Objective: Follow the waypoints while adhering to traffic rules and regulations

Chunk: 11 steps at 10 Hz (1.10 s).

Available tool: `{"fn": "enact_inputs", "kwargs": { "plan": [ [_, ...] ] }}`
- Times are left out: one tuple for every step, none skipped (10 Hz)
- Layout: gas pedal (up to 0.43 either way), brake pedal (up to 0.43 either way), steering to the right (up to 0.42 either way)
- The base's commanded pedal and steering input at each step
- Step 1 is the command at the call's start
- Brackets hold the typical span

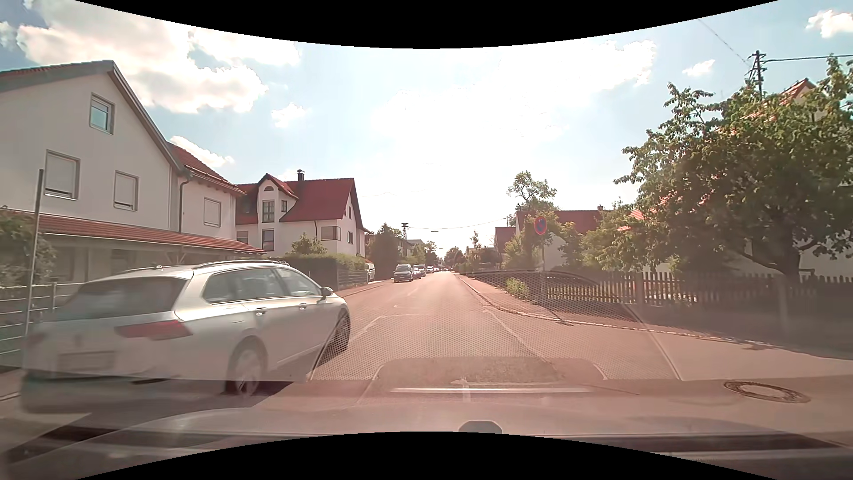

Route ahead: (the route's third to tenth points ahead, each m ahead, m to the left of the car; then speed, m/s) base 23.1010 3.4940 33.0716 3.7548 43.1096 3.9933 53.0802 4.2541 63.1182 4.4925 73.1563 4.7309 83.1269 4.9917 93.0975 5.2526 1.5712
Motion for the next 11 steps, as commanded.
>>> {"fn": "enact_inputs", "kwargs": {
  "plan": [
    [0.000,0.091,0.002],
    [0.000,0.006,0.002],
    [0.000,0.000,0.002],
    [0.000,0.000,0.002],
    [0.000,0.000,0.002],
    [0.000,0.000,0.002],
    [0.000,0.000,0.002],
    [0.000,0.000,0.000],
    [0.059,0.000,-0.001],
    [0.169,0.000,-0.004],
    [0.240,0.000,-0.006]
  ]
}}
